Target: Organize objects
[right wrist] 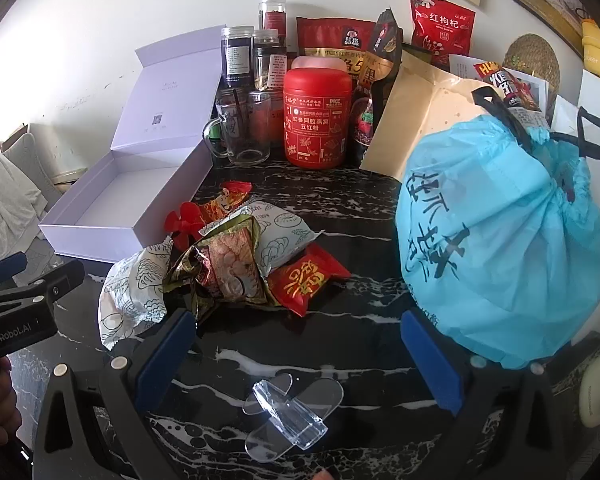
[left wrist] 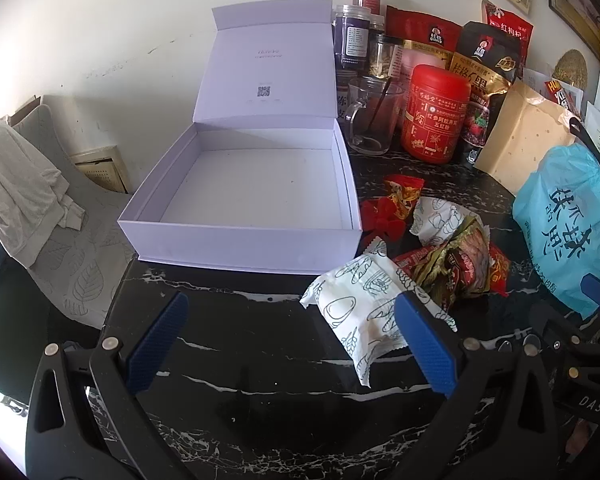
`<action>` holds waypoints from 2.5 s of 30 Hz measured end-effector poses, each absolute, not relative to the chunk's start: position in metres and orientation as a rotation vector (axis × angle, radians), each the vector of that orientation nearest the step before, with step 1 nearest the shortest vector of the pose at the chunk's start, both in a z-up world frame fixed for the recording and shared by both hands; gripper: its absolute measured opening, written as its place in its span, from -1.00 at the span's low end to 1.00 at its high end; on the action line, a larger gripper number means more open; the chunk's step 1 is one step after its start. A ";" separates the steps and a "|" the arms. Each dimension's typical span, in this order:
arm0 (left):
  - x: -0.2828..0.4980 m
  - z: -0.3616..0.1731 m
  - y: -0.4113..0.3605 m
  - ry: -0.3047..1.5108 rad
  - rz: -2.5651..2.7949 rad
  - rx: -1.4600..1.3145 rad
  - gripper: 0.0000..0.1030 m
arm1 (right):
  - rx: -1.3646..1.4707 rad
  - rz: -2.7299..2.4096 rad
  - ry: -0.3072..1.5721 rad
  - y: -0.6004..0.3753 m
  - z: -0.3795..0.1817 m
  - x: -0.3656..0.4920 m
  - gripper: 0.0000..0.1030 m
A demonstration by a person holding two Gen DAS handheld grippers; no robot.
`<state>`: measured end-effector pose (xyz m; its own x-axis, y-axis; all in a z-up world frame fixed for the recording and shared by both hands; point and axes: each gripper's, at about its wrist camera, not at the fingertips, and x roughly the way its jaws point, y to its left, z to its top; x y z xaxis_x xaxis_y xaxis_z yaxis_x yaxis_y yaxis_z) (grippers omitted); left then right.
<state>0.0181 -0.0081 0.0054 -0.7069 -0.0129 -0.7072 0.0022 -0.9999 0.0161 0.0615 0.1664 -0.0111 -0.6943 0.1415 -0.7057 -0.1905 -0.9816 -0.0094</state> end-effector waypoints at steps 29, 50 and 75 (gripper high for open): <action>0.019 0.004 -0.010 0.049 -2.982 1.234 1.00 | -1.164 2.773 0.116 0.167 -0.021 0.063 1.00; -0.027 -0.014 0.020 -0.028 -2.996 1.464 1.00 | -1.176 2.964 0.036 0.177 -0.028 0.034 1.00; -0.046 -0.052 0.007 0.136 -2.960 1.726 0.52 | -1.368 3.166 0.064 0.157 -0.057 -0.008 0.13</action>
